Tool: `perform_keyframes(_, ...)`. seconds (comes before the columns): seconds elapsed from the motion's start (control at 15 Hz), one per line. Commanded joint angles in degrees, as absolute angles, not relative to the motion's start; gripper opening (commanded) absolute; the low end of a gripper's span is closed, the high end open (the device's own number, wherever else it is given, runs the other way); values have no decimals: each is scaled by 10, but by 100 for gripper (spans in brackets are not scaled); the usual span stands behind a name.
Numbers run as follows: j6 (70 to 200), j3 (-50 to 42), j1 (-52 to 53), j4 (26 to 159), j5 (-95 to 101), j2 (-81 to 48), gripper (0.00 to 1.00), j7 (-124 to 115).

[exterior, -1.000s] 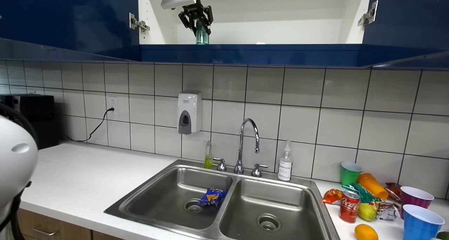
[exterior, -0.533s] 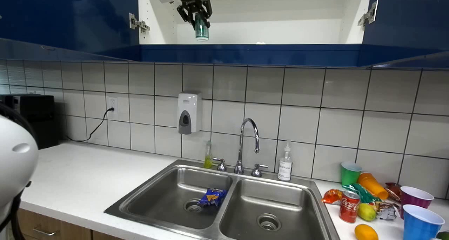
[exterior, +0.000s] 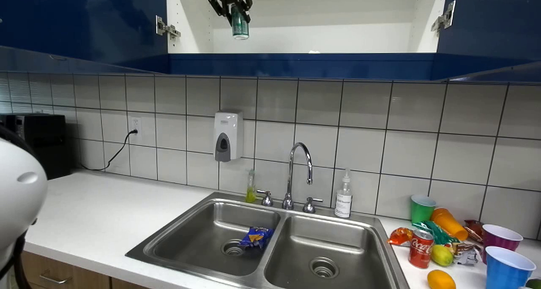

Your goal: Move the can from the top cabinet to the left sink

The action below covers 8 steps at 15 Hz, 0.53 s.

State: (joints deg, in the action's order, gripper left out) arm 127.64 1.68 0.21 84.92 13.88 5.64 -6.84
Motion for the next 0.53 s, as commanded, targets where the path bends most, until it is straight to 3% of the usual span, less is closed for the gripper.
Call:
perform_keyframes(0.0, 1258, 21, 5, 886, 145, 103, 38, -73)
perform_keyframes(0.47, 1216, 34, 7, 991, 130, 210, 38, -76)
